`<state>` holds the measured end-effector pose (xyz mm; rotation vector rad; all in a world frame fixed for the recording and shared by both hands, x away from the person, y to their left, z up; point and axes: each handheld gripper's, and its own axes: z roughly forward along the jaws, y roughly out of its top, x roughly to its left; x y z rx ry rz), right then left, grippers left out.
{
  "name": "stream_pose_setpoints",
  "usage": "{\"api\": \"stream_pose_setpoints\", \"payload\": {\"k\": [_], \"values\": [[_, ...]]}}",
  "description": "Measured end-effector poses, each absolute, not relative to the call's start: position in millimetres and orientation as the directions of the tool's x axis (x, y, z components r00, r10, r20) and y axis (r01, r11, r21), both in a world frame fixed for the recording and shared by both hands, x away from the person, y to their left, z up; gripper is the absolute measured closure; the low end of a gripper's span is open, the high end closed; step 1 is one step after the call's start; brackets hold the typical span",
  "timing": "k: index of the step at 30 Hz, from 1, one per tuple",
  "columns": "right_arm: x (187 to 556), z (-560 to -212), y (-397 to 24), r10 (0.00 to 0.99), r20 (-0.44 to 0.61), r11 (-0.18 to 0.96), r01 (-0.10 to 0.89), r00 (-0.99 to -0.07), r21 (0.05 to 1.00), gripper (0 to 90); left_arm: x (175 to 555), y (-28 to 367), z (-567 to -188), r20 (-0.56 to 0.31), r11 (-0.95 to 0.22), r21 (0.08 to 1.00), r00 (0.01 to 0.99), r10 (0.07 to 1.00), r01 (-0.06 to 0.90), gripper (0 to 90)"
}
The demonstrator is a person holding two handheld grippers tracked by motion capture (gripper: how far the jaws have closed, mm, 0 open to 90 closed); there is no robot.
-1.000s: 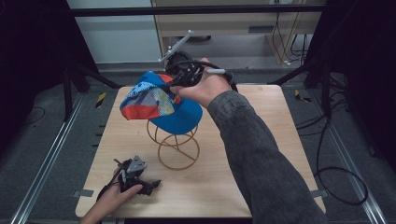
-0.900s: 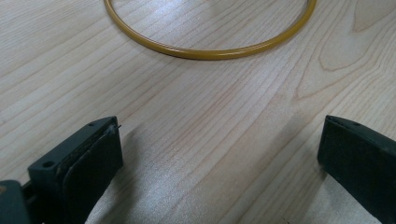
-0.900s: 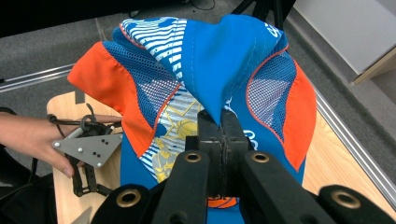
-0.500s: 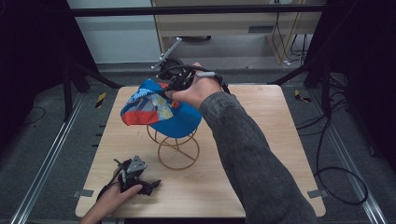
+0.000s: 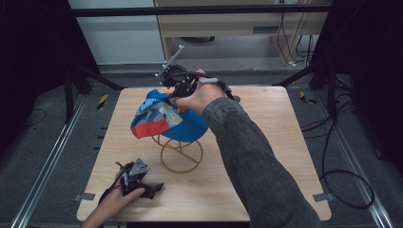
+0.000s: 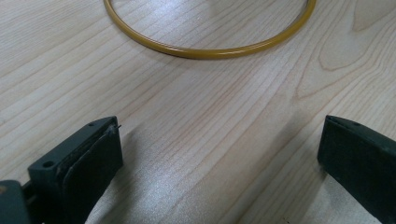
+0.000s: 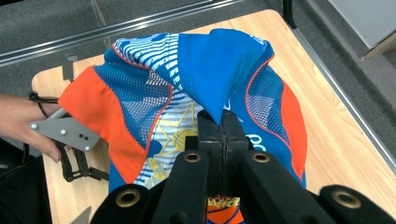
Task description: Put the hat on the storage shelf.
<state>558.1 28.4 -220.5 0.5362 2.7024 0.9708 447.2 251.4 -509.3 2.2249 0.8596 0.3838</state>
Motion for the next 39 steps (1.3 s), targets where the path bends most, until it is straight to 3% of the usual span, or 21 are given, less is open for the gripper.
{"api": "stream_pose_setpoints", "payload": {"k": [29,39], "values": [[560.1,-225.7,33.5,0.409,-0.065,0.702,0.269,-0.910,0.660,87.8,446.9,251.4,-509.4,0.019,-0.526,0.711,0.734,0.679,0.468,0.0],[559.4,-227.8,29.0,0.415,-0.051,0.691,0.279,-0.908,0.667,83.1,446.8,251.4,-509.4,0.018,-0.524,0.710,0.733,0.680,0.469,0.0]]}}
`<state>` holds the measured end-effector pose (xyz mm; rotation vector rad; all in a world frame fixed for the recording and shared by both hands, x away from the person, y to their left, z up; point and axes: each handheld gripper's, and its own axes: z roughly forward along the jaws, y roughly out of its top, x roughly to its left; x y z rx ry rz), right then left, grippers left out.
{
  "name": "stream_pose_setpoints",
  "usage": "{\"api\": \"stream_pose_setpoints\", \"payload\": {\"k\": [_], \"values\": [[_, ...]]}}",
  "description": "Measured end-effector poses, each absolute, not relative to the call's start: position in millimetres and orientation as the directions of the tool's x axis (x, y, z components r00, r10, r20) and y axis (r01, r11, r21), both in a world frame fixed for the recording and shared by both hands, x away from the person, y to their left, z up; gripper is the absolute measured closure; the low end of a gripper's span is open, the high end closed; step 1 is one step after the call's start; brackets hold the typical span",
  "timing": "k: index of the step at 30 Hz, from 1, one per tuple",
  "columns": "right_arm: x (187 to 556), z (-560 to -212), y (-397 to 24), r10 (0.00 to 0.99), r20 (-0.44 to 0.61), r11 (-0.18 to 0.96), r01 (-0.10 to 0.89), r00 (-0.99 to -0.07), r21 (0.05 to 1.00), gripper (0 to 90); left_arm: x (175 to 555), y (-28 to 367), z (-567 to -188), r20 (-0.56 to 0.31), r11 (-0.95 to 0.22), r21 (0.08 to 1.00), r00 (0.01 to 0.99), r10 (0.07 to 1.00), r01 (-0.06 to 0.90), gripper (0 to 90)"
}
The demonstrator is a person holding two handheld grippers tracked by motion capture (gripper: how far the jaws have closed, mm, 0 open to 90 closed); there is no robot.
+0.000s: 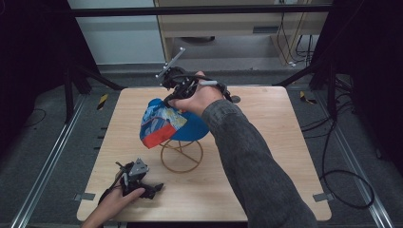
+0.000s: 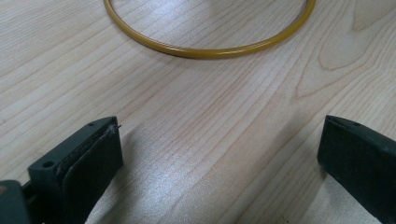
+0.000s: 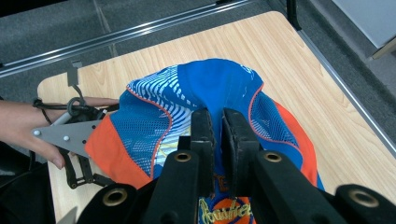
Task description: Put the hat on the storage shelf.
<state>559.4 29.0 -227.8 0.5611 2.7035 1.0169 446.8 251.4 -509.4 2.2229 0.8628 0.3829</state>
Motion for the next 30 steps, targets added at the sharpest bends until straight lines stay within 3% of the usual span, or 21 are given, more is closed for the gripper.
{"api": "stream_pose_setpoints", "payload": {"k": [14,30], "values": [[553.4,-225.0,18.2,0.430,-0.030,0.657,0.290,-0.902,0.696,70.4,446.7,251.5,-509.4,0.017,-0.524,0.711,0.733,0.680,0.469,0.0],[539.4,-217.8,-9.7,0.445,-0.017,0.612,0.290,-0.895,0.736,67.3,446.6,251.6,-509.4,0.017,-0.525,0.710,0.734,0.679,0.469,0.0]]}}
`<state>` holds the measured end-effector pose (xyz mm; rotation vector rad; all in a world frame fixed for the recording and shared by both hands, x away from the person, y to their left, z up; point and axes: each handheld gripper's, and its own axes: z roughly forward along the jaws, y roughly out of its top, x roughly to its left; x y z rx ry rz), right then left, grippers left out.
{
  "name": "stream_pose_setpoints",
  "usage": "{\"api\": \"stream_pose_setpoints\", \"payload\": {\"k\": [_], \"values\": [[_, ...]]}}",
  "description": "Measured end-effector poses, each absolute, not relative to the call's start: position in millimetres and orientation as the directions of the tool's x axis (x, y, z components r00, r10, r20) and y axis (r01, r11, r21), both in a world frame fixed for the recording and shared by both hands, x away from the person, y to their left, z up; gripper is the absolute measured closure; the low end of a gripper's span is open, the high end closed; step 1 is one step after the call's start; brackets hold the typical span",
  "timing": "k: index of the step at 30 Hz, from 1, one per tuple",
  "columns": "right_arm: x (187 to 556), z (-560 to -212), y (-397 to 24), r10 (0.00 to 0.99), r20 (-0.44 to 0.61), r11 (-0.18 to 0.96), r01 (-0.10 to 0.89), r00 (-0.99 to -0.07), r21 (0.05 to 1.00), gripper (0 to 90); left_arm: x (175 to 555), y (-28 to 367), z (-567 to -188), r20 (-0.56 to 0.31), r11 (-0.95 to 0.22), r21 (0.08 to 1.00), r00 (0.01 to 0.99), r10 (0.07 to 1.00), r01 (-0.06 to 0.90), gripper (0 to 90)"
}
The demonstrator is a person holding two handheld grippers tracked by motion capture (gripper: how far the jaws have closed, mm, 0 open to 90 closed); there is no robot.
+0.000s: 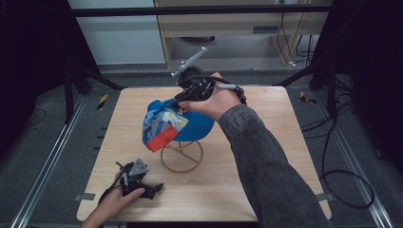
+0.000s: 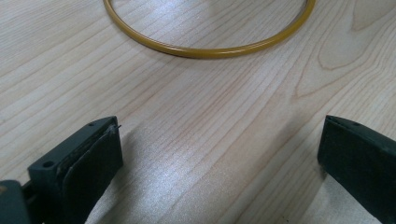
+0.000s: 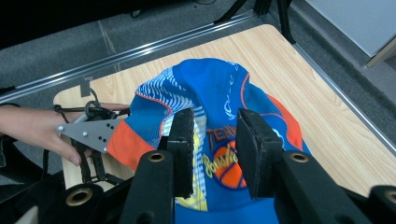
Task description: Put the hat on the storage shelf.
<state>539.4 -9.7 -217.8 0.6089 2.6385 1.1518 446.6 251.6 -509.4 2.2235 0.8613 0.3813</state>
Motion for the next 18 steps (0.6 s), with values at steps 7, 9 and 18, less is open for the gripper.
{"api": "stream_pose_setpoints", "payload": {"k": [7,9,18], "values": [[536.8,-218.9,-29.0,0.475,-0.006,0.582,0.309,-0.880,0.752,64.9,446.6,251.7,-509.4,0.017,-0.526,0.710,0.735,0.678,0.468,0.0],[536.3,-219.4,-34.6,0.483,-0.006,0.575,0.311,-0.876,0.757,63.3,446.6,251.7,-509.4,0.017,-0.526,0.710,0.735,0.678,0.468,0.0],[529.3,-221.2,-53.9,0.534,-0.010,0.537,0.330,-0.845,0.777,45.2,446.6,251.7,-509.3,0.018,-0.526,0.710,0.735,0.678,0.468,0.0]]}}
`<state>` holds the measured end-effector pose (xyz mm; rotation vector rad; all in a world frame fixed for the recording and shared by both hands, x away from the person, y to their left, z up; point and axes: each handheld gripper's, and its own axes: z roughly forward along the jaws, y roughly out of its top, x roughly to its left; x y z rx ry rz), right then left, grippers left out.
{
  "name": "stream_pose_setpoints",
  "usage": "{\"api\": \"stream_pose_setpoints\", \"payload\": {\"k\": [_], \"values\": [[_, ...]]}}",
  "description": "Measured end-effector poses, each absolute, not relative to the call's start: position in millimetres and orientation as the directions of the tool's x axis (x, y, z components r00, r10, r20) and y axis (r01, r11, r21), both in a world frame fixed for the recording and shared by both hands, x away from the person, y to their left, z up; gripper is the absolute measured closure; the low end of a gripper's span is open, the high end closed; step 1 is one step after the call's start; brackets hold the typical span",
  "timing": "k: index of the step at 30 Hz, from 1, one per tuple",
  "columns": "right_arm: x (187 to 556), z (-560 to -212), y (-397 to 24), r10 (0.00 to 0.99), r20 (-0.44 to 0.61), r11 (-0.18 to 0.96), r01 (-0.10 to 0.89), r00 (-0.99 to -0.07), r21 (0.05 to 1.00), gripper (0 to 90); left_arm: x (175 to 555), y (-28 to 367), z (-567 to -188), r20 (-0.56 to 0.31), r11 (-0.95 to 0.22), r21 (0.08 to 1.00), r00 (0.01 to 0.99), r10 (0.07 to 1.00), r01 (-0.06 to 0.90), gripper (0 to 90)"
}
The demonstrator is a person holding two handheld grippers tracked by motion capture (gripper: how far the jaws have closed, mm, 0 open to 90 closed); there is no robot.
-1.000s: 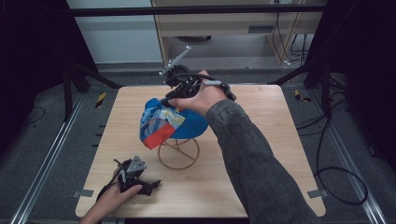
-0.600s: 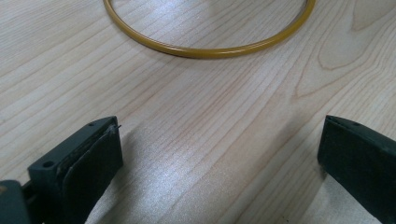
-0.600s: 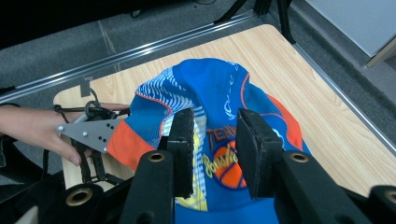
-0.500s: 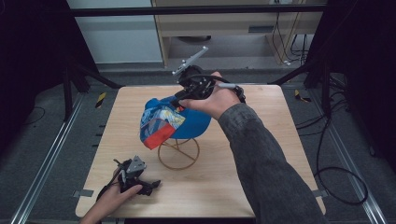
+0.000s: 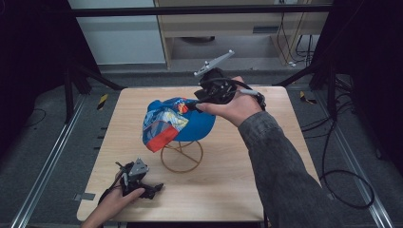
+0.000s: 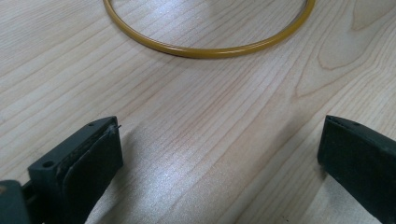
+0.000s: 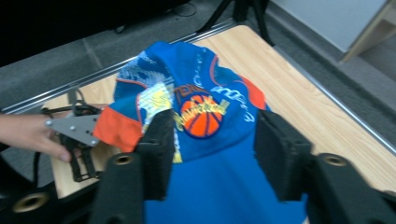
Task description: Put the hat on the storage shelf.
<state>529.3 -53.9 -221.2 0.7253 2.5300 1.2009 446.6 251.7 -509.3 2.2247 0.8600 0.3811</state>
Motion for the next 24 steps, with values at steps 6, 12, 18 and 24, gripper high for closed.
{"api": "stream_pose_setpoints", "payload": {"k": [6,12,18,24], "values": [[528.3,-224.1,-66.9,0.583,-0.021,0.508,0.345,-0.812,0.789,24.5,446.6,251.7,-509.4,0.018,-0.526,0.710,0.735,0.678,0.468,0.0],[524.5,-228.5,-82.5,0.632,-0.043,0.475,0.343,-0.774,0.810,7.2,446.6,251.7,-509.4,0.018,-0.526,0.710,0.735,0.678,0.468,0.0],[515.0,-234.5,-112.4,0.680,-0.042,0.417,0.339,-0.732,0.843,5.8,446.5,251.8,-509.3,0.018,-0.526,0.709,0.735,0.678,0.469,0.0],[503.8,-249.9,-143.6,0.712,-0.047,0.402,0.352,-0.701,0.845,8.0,446.5,251.6,-509.6,0.018,-0.524,0.712,0.734,0.679,0.468,0.0]]}}
